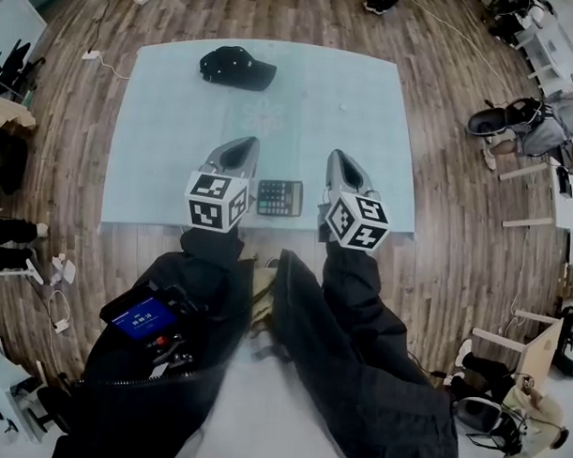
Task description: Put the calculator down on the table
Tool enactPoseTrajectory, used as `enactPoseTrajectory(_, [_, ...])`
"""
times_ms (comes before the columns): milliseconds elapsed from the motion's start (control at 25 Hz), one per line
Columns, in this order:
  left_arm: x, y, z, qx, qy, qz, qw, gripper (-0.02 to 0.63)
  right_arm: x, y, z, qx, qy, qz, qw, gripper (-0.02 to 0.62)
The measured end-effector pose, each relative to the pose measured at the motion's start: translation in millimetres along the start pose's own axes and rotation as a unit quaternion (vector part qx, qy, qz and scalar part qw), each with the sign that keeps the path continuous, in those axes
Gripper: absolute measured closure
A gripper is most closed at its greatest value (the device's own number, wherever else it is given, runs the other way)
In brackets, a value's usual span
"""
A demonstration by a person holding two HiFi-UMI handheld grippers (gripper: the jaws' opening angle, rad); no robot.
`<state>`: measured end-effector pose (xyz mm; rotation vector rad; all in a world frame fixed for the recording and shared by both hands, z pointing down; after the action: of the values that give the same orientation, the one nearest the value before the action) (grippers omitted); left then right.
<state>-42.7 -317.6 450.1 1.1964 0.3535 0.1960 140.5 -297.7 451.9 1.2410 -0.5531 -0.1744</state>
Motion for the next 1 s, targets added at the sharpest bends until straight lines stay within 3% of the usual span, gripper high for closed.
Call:
enactPoseTrajectory(520, [39.1,-79.8,-31.2,0.098,0.028,0.069,0.9924,0.607,-61.3,-99.4,-29.0,0.086,-0.04,-0.071,0.993,0.597])
enactPoseTrajectory(760, [50.1,-118.1,-53.2,0.144,0.045,0.052,0.9872,0.607,-89.6,-132.7,-45.1,0.127,-0.03,-0.136,0.982,0.597])
enactPoseTrajectory(1000, [61.0,-142.8,-66.7,0.178,0.059,0.047,0.9811,0.607,-95.8,-147.1,-50.2,0.142,-0.02,-0.153,0.978,0.597])
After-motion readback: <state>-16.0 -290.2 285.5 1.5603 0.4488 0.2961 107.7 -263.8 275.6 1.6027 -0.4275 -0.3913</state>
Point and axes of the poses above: the fingertips, and each gripper's own axes: z forward along the fingers, x to its right, y out of its underside, the point moved 3 cm from there along -z, backward along the fingers, and after that the axes turned 13 degrees about -y, right-handed, at the moved point
